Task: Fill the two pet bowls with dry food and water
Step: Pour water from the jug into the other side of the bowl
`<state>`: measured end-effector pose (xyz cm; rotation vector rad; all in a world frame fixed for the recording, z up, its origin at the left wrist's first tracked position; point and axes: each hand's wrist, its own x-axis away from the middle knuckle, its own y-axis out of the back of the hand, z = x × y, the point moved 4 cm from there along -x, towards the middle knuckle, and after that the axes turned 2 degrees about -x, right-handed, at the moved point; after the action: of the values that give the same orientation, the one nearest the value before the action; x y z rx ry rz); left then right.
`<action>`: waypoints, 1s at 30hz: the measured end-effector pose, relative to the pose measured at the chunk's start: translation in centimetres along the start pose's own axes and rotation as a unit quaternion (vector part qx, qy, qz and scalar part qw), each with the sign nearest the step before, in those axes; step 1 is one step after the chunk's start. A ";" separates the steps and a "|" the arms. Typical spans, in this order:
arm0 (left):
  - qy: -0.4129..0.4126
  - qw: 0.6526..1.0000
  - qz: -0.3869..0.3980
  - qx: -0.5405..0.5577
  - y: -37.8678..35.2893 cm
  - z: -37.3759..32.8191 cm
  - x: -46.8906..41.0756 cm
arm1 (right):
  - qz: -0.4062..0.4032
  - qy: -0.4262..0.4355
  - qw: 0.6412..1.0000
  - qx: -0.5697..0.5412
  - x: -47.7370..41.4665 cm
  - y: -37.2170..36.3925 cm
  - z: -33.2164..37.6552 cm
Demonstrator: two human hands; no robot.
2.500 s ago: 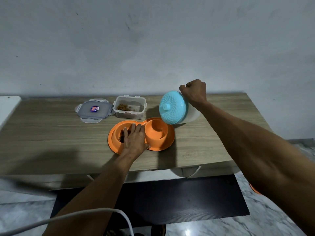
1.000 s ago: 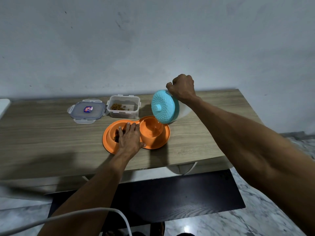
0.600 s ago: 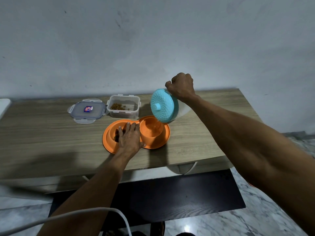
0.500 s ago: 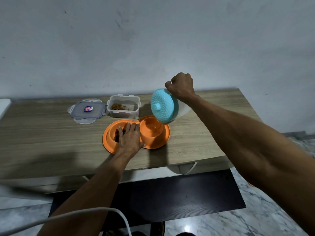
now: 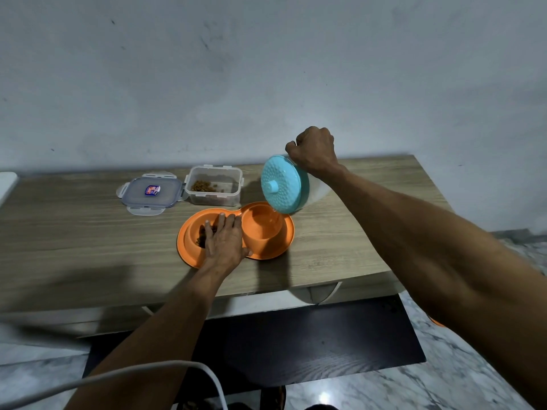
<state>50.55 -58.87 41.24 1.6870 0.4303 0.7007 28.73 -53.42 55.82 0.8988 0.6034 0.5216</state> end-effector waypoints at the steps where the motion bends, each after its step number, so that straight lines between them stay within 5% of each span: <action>1: 0.000 1.000 0.000 0.000 0.0 0.0 0.0 | 0.001 0.000 1.000 0.000 0.0 0.0 0.0; 30: -0.009 1.000 -0.009 0.003 -0.5 0.2 -0.3 | 0.001 0.016 1.000 0.014 0.1 -0.4 0.3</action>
<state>50.48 -59.08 40.70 1.6922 0.4361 0.6716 29.08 -53.75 55.59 0.9192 0.6396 0.5317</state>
